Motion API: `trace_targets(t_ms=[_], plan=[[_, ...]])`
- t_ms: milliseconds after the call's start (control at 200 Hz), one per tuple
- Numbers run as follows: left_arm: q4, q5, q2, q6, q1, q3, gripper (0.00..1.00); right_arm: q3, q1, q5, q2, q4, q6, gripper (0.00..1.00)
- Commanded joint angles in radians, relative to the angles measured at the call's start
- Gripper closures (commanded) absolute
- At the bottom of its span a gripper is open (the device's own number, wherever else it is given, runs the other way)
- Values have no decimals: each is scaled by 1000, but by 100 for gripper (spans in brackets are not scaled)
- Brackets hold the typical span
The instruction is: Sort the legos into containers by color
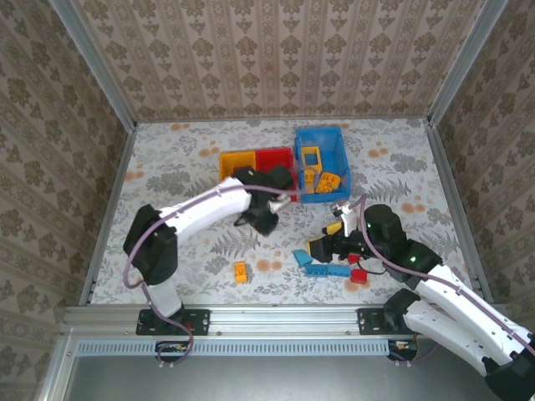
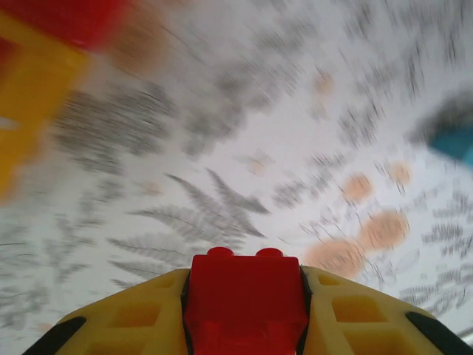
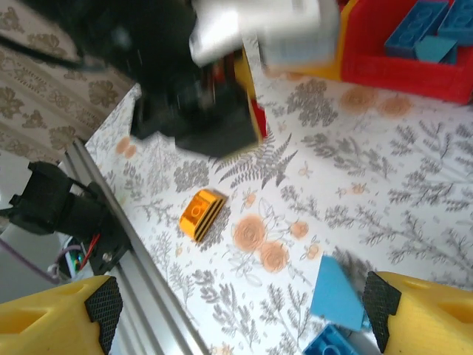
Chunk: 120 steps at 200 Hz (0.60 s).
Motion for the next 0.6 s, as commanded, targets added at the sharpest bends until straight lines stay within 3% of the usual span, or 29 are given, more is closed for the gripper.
trace_targets(t_ms=[0, 245, 345, 595], plan=[[-79, -31, 3, -7, 102, 90, 66, 27, -7, 82, 45, 169, -9, 12], [-117, -161, 194, 25, 266, 340, 69, 123, -11, 127, 314, 405, 25, 13], [-148, -253, 298, 60, 291, 425, 68, 167, -17, 115, 390, 426, 12, 13], [-139, -329, 426, 75, 306, 473, 65, 205, -22, 94, 464, 417, 4, 12]])
